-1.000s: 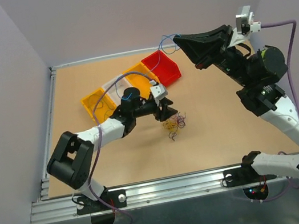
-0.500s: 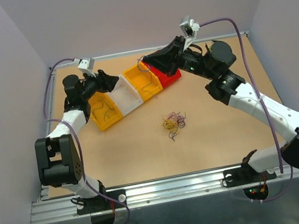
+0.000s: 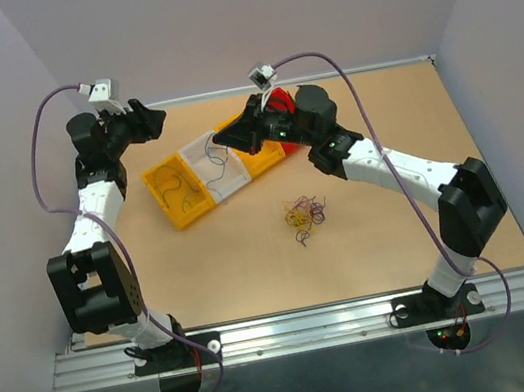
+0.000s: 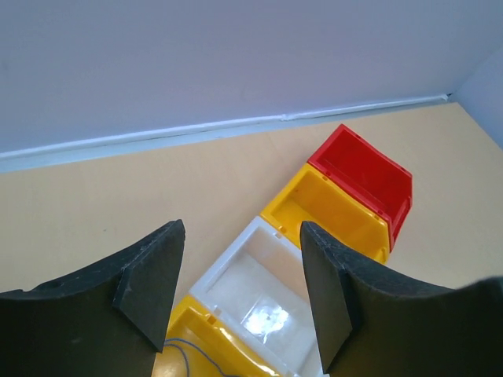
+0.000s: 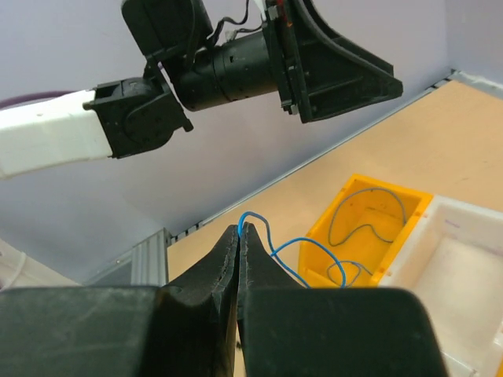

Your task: Untangle the cables

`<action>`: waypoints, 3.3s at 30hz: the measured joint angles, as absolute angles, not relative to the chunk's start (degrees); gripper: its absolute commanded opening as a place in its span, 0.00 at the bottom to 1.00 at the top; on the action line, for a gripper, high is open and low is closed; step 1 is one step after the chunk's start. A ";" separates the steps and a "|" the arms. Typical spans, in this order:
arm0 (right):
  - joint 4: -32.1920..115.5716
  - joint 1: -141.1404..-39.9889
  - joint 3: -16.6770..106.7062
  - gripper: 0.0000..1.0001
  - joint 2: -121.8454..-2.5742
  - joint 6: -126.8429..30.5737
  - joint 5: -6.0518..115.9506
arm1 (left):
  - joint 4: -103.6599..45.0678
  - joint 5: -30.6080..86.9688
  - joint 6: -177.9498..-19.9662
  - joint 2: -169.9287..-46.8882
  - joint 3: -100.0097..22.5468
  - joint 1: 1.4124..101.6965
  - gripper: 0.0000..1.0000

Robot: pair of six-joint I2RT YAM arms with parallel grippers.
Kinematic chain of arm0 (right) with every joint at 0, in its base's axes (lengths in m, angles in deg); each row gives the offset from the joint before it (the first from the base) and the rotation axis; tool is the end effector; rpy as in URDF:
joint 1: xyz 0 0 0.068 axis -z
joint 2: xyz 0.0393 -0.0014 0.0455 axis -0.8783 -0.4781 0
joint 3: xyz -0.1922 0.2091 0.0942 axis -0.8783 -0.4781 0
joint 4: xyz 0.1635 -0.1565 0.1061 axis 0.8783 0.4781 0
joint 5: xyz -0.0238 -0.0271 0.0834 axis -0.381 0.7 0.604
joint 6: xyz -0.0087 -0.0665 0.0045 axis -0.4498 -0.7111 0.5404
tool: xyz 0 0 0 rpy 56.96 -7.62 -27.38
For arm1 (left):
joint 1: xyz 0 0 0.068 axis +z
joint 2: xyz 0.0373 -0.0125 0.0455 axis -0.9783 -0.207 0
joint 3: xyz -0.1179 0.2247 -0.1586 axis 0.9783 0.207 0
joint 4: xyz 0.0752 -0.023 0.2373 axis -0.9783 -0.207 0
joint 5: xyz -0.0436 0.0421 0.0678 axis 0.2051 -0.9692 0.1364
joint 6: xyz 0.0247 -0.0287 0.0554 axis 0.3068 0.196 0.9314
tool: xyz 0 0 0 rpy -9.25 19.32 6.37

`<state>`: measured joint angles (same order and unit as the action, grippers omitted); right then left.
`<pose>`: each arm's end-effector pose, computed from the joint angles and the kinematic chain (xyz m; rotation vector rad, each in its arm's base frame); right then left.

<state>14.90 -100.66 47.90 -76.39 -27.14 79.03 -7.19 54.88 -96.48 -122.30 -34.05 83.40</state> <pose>0.2959 0.2778 0.4135 -0.6473 1.4373 1.3279 0.3738 0.0041 0.3789 0.2963 1.5307 -0.5169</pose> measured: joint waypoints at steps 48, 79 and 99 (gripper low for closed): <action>30.68 -113.73 82.39 0.01 -122.25 -40.49 56.89 | -8.90 59.34 -90.21 -100.75 -11.99 94.70 0.68; 31.53 -114.12 29.87 0.73 -71.63 -43.24 35.95 | -11.02 57.31 -78.36 -103.55 -15.34 70.94 0.72; 29.24 -113.51 -10.24 0.68 -23.61 -32.45 9.90 | -25.97 52.93 -66.65 -137.62 -36.06 42.15 0.65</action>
